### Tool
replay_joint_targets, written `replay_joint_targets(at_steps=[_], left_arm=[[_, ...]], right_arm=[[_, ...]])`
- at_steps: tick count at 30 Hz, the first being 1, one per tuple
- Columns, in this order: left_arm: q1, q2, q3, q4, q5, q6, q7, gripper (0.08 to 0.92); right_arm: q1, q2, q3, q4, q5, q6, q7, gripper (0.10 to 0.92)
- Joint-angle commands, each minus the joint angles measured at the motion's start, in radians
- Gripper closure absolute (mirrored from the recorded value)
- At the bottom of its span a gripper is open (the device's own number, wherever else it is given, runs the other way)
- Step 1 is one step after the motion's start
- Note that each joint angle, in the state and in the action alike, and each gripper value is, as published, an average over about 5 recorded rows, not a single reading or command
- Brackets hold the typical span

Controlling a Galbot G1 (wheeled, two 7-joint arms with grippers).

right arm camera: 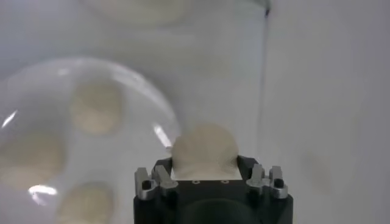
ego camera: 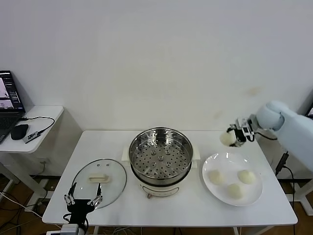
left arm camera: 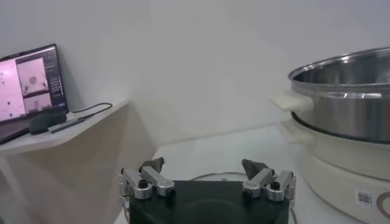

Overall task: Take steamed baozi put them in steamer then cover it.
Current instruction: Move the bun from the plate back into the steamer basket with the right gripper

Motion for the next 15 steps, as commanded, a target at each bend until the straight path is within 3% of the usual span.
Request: replay_joint_targets(at_steps=[1, 10, 15], left_arm=[[-0.005, 0.003, 0.003, -0.005, -0.001, 0.000, 0.001, 0.177], [-0.007, 0.006, -0.014, -0.005, -0.007, 0.000, 0.000, 0.177], [-0.010, 0.010, -0.025, -0.002, -0.006, 0.000, 0.001, 0.177]], right_arm=[[0.327, 0.090, -0.252, 0.101, 0.179, -0.019, 0.009, 0.371], [0.358, 0.293, -0.358, 0.097, 0.262, -0.005, 0.071, 0.372], [0.334, 0.384, -0.412, 0.083, 0.217, 0.056, 0.094, 0.372]])
